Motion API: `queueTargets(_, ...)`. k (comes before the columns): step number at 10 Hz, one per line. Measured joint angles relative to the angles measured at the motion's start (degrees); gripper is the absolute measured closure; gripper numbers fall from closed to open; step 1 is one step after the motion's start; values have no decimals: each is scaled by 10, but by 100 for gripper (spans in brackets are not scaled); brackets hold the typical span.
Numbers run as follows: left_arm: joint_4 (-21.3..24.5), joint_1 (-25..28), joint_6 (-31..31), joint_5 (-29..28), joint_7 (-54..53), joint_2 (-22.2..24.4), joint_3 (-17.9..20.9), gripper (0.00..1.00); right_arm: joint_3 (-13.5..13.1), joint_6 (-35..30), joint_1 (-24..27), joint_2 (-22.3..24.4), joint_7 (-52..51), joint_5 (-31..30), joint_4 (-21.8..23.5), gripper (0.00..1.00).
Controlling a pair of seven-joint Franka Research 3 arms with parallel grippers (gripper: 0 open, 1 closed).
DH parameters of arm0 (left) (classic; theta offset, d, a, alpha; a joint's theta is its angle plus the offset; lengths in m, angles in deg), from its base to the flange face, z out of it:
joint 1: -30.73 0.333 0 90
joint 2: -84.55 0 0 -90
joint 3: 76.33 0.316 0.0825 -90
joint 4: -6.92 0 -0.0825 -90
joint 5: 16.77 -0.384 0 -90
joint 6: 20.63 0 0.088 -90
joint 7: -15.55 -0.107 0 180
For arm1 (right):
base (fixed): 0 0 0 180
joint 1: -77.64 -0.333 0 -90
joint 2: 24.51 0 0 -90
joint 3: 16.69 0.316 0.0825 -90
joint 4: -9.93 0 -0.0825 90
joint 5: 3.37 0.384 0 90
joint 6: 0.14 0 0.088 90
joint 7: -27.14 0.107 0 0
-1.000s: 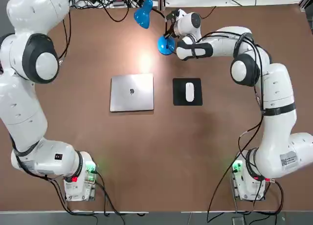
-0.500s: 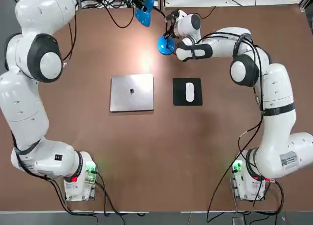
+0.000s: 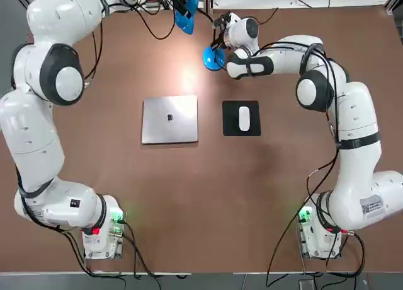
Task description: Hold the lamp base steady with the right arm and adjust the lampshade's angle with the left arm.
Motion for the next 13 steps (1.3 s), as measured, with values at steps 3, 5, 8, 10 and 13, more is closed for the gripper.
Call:
queueTargets(3, 0, -2, 29, 0, 0, -10, 0, 0, 0, 0, 0, 0, 0, 0, 0, 85)
queueTargets(5, -1, -5, 37, 0, 23, -14, 0, 0, 0, 0, 0, 0, 0, 0, 0, 85)
queueTargets(8, -1, -12, 57, 0, 30, -22, 0, 1, 0, 0, 0, 0, 0, 0, 0, 85)
queueTargets(10, -1, -14, 70, 0, 30, -26, 0, 1, 0, 0, 0, 0, 0, 0, 0, 85)
queueTargets(13, -7, -21, 89, 0, 28, -36, 0, 3, 0, 0, 0, 0, 0, 0, 0, 85)
